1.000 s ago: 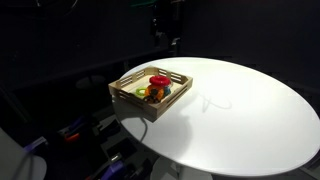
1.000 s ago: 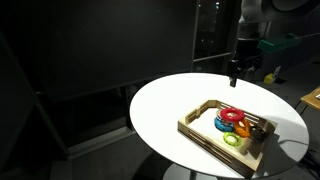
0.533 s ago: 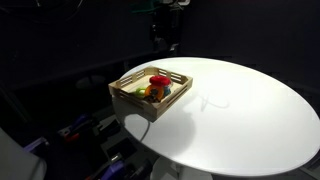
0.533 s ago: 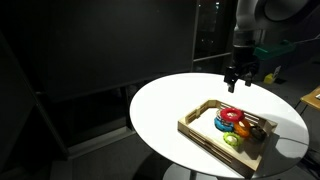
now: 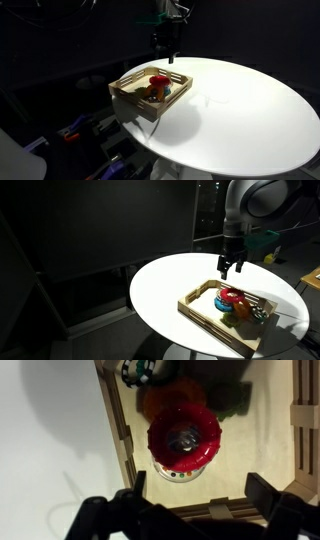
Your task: Pick up the red ring and put it on the table
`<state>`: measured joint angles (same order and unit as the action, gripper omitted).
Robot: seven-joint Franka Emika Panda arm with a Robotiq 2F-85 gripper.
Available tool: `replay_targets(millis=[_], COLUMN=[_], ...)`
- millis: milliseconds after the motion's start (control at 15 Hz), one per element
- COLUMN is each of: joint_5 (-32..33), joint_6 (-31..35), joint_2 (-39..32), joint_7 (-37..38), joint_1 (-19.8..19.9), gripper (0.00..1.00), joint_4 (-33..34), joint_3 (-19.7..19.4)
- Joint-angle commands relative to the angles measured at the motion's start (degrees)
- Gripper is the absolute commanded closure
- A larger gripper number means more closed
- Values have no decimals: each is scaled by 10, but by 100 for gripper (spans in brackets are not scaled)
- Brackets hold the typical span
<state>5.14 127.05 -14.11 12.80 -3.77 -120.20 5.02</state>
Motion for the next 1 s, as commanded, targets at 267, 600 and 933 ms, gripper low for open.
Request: replay_targets(millis=[267, 600, 933], joint_5=[-7, -2, 6], joint_6=[-13, -26, -63], joint_2=[-53, -73, -83], joint_7=[-72, -82, -74], joint_1=[-12, -25, -38], gripper=[0, 0, 0], joint_4=[45, 57, 67], joint_3=[-2, -1, -3])
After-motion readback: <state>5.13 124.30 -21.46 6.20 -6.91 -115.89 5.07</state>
